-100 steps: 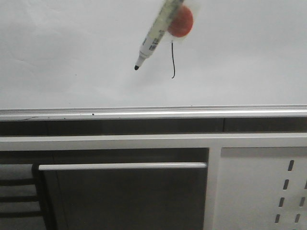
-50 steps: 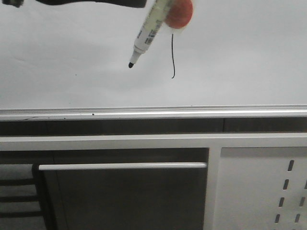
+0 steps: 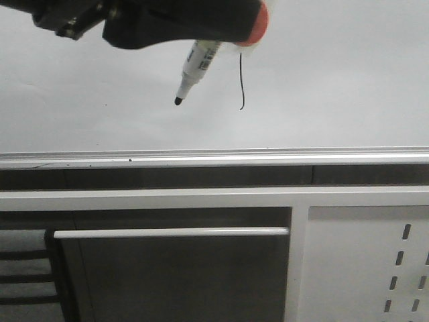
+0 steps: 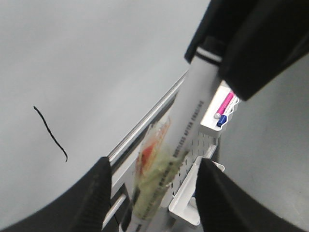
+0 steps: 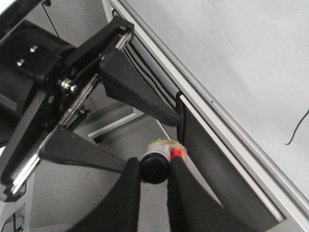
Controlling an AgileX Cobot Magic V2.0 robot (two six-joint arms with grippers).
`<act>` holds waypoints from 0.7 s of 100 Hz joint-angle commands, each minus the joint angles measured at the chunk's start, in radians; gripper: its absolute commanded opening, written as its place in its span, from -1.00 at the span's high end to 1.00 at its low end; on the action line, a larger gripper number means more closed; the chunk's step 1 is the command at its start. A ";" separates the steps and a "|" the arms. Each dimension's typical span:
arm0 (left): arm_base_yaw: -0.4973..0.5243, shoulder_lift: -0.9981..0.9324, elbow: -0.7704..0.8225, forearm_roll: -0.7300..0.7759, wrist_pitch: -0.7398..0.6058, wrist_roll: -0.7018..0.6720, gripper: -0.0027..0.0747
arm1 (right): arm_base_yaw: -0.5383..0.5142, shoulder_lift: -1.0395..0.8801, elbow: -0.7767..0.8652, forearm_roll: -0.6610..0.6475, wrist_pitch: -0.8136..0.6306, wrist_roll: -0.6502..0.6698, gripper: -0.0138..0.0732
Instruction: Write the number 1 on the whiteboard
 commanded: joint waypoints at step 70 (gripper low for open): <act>0.000 -0.027 -0.035 -0.024 -0.049 -0.002 0.98 | -0.015 -0.006 -0.037 0.030 -0.050 0.017 0.24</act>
